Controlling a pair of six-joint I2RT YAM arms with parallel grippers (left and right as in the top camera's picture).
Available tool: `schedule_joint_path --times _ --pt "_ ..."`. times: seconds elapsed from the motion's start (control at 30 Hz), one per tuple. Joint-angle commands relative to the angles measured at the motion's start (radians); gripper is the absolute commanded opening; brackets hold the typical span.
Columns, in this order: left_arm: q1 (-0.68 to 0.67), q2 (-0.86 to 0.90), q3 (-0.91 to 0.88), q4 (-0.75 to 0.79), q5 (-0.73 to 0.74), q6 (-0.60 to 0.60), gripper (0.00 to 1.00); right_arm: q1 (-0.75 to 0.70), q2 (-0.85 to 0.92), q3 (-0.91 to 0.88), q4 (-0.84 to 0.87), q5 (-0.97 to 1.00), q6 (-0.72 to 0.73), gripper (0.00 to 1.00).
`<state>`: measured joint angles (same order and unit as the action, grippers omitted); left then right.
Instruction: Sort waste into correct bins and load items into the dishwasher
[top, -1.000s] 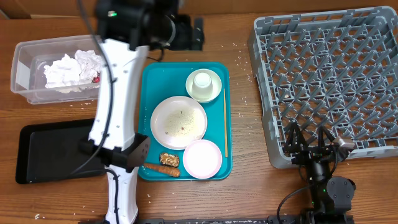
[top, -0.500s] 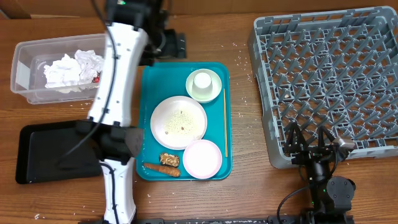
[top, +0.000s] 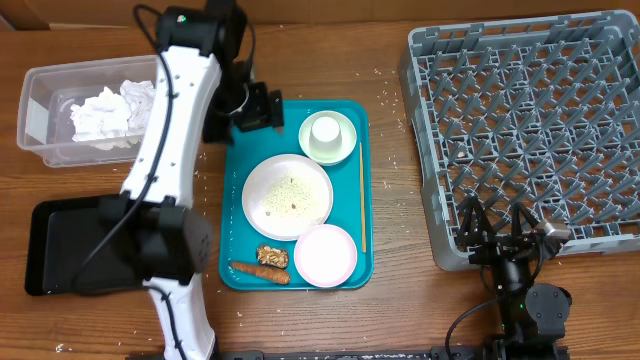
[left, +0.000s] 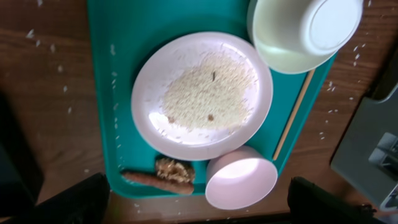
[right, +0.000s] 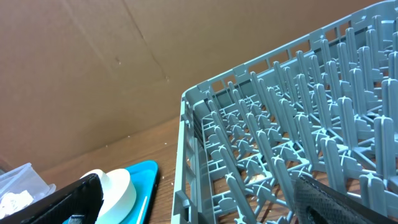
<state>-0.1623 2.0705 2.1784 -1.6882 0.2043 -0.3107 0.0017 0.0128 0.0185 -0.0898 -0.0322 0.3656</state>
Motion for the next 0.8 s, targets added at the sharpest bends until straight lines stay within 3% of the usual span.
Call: schedule_joint_path --times 0.0,0.37,0.77 --pt "0.002 -0.119 -0.095 -0.002 -0.069 0.009 0.94 0.003 -0.010 -0.010 0.006 0.013 -0.002 1.00" --pt "-0.005 -0.134 -0.420 0.057 -0.118 -0.053 0.98 0.003 -0.010 -0.010 0.006 0.013 -0.002 1.00" --pt "-0.015 -0.134 -0.637 0.291 -0.211 -0.104 0.82 0.003 -0.010 -0.010 0.006 0.013 -0.002 1.00"
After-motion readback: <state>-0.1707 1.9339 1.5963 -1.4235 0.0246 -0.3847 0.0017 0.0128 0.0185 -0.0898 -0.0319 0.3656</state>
